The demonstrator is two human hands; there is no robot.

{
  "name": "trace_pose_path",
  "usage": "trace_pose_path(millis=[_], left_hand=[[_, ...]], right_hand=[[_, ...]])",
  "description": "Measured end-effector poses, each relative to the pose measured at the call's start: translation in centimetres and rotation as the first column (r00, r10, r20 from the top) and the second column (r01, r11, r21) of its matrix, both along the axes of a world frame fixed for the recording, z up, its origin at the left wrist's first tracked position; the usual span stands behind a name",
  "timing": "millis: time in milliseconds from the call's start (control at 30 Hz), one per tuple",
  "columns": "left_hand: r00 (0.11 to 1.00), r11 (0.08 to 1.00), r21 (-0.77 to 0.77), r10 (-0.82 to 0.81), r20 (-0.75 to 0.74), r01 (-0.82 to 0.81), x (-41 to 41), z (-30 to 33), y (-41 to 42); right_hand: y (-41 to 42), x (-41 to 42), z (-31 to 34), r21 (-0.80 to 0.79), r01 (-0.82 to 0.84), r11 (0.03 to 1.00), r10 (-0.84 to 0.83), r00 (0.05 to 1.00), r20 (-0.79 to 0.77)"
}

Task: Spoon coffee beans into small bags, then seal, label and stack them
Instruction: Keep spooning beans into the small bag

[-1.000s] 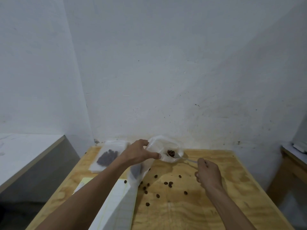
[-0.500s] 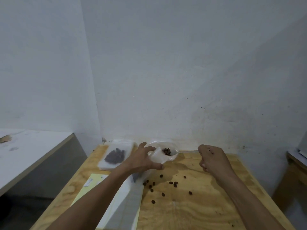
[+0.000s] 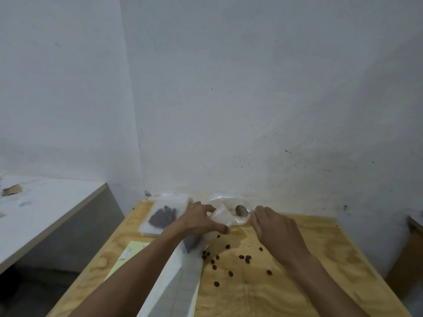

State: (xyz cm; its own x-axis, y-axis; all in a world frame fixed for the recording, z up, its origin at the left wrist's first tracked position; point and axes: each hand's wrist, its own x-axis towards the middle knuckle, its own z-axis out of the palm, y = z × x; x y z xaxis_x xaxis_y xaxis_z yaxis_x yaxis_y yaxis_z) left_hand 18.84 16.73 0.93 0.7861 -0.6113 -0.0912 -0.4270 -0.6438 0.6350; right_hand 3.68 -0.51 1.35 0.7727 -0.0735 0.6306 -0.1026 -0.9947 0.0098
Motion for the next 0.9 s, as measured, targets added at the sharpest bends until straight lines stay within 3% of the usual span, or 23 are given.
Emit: trace_pose_path(millis=[67,200,333,433,500,633,733,800,900], left_hand=[[0.999,1.0,-0.004,-0.013,-0.033,0.013,0.1,0.0,-0.5],[0.996,1.0,0.001,-0.024,-0.091,0.024,0.5,-0.6,-1.2],[0.996,0.999,-0.039,0.009,-0.084,-0.012,0.8,-0.5,-1.5],[0.998,0.997,-0.074,0.012,-0.069,-0.017,0.9,0.1,-1.4],[0.999,0.996,-0.09,-0.004,-0.044,0.0,1.0,0.5,-1.3],[0.997,0.993,-0.093,-0.078,-0.006,0.077,0.3,1.9,-1.9],[0.992,0.991,-0.056,-0.123,-0.003,0.122,0.0,2.6,-2.5],[0.993,0.992,-0.046,-0.122,-0.006,0.121,0.2,2.5,-2.8],[0.998,0.996,-0.051,-0.068,0.001,0.068,0.7,2.4,-2.6]], right_hand=[[0.0,0.6,-0.8,-0.079,0.014,0.997,-0.017,0.999,-0.042],[-0.2,1.9,-2.3,-0.065,0.099,0.993,-0.11,0.972,-0.208],[-0.4,3.0,-2.9,0.028,0.122,0.992,-0.111,0.959,-0.261],[-0.7,3.7,-2.6,0.101,0.259,0.96,-0.228,0.942,-0.246],[-0.9,4.5,-2.3,0.284,0.321,0.904,-0.264,0.939,-0.22],[-2.0,6.0,-1.7,0.692,0.362,0.624,-0.282,0.931,-0.233],[-3.1,6.8,-2.2,0.912,0.343,0.225,-0.277,0.92,-0.277],[-3.2,6.7,-2.7,0.966,0.259,-0.022,-0.279,0.926,-0.255],[-3.0,5.6,-3.5,0.979,0.187,-0.082,-0.264,0.943,-0.202]])
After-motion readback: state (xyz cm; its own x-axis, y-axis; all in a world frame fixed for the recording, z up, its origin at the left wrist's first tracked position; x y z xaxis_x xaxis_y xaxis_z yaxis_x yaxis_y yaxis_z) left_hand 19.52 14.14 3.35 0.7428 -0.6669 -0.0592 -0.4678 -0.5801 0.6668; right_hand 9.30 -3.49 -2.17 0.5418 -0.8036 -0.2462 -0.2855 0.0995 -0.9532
